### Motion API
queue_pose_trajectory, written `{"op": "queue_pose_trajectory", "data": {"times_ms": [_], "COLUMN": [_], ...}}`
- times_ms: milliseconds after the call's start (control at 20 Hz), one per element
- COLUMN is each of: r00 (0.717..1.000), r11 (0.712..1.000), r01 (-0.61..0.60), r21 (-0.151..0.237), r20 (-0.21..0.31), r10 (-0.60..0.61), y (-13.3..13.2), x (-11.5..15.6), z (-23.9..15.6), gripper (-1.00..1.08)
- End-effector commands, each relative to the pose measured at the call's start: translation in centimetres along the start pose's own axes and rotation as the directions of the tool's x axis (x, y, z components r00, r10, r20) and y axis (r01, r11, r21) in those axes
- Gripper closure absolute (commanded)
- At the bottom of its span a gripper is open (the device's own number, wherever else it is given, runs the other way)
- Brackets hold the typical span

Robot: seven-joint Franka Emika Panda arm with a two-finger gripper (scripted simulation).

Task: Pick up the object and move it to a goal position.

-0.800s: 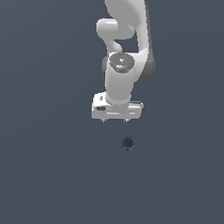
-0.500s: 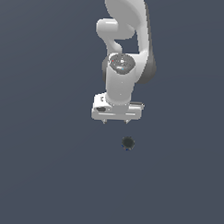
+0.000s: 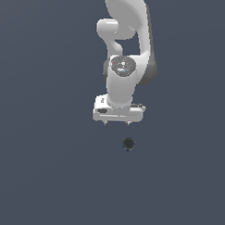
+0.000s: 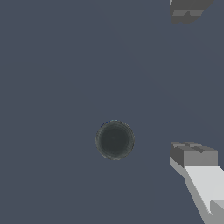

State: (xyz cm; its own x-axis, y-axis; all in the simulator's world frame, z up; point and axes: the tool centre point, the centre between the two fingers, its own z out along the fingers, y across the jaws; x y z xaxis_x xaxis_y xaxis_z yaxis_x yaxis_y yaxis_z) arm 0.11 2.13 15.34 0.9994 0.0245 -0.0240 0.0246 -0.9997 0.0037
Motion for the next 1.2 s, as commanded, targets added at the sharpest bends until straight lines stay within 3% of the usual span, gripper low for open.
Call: {"op": "queue_pose_trajectory", "data": {"times_ms": [0, 400, 750, 1150], "r00": [1.000, 0.993, 0.969, 0.951], "r11": [1.000, 0.993, 0.969, 0.952], "r01": [0.012, 0.118, 0.248, 0.307], "r21": [-0.001, -0.005, -0.006, -0.004], "r20": [0.000, -0.008, -0.018, -0.024], "r10": [-0.012, -0.118, -0.248, -0.307], "y": [-0.2, -2.5, -5.4, -6.9], "x": [0.2, 1.8, 3.4, 4.0], "z": [0.3, 3.2, 7.0, 8.8], "gripper": [-0.92, -0.92, -0.92, -0.92]}}
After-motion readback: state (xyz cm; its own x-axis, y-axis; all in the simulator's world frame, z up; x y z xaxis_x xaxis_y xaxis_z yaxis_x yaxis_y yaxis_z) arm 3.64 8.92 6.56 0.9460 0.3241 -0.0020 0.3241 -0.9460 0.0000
